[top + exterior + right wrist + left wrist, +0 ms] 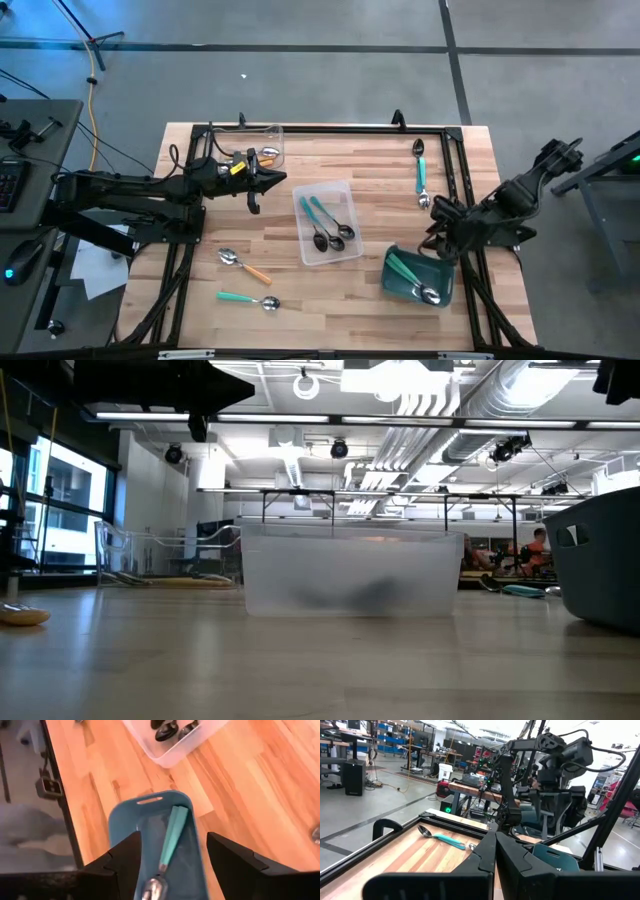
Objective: Sort silverware by color (type)
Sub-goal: Put the yellow spoon into the transparent bin
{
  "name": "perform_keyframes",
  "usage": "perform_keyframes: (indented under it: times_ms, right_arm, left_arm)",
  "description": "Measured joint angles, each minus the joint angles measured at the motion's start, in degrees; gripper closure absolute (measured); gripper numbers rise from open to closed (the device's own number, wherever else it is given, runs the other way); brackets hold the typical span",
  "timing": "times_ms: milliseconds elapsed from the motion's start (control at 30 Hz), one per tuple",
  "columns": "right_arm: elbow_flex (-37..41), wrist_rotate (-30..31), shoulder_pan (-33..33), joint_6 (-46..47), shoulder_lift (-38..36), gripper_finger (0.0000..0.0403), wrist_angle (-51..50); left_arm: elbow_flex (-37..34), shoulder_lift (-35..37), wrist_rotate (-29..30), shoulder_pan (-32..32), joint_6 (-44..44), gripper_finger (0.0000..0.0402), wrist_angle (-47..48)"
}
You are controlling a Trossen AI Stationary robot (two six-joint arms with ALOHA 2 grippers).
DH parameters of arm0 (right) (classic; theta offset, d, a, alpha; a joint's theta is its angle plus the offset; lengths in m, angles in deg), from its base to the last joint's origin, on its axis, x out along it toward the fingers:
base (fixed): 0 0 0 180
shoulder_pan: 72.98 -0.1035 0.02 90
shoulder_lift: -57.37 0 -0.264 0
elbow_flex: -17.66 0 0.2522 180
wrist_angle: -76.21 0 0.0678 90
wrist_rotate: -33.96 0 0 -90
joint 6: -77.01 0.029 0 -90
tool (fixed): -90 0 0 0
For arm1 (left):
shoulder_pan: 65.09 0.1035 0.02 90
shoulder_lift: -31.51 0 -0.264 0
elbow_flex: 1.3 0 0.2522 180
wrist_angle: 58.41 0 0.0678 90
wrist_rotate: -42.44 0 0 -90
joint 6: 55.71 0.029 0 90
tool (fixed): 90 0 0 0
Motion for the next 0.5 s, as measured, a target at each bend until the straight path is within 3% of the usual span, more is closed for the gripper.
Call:
perform_keyframes:
  times_ms: [300,400,500]
  right_arm:
    - [1.6,-1.4,0.0,-3.4,0.9,0.0203,2.4]
    - [1.6,-1.6,0.0,-5.0,0.9,0.0244,3.5]
    - [1.6,-2.3,0.0,-6.0,0.9,0.0320,3.8]
  left_arm:
    - [0.0,0.0,0.0,0.0,0.0,0.0401,0.0]
    - [0.0,0.0,0.0,0.0,0.0,0.0401,0.0]
    - [0.0,0.0,0.0,0.0,0.0,0.0401,0.0]
